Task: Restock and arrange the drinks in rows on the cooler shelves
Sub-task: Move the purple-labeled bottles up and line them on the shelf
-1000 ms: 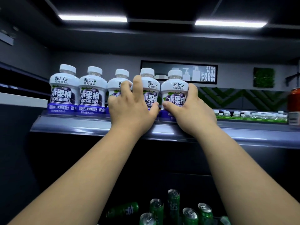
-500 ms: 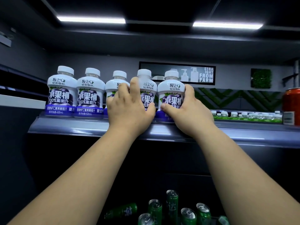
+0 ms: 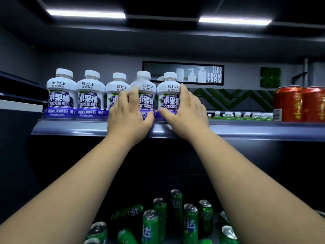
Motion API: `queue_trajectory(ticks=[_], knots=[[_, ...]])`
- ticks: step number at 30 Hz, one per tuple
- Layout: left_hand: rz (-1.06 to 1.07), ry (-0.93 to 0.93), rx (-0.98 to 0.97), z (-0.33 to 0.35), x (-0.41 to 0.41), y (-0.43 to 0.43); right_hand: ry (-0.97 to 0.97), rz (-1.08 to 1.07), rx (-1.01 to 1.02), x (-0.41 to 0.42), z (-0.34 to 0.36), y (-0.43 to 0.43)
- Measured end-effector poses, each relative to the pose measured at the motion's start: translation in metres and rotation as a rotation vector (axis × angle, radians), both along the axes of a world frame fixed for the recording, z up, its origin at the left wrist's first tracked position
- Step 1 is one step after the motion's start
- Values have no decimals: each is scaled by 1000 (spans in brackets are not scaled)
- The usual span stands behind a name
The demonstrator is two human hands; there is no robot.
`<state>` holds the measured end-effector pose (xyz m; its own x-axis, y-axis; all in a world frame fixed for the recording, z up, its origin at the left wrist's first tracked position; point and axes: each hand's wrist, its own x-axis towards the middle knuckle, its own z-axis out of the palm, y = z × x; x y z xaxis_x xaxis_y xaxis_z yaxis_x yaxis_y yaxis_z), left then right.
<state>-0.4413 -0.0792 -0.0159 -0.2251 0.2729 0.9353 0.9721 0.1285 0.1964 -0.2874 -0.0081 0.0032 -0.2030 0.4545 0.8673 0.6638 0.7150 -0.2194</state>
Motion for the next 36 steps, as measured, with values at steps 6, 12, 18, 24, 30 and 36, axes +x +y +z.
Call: queue_trajectory(ticks=[6,12,18,24,30,36], knots=[[12,154,-63,-73,-3,-19,-185,-74,93,7,-24,-12],[-134,125,-123,-159,-3,-36,-335,-28,267,15,-118,-26],[-250,-242,-673,-247,-9,-37,-600,336,-408,28,-218,-27],[-323,-438,-982,-331,-7,-72,-617,371,-749,42,-314,-14],[-354,-443,-912,-356,-6,-75,-410,477,-866,31,-351,-16],[-487,-456,-752,-331,-14,-62,-342,522,-846,30,-362,-16]])
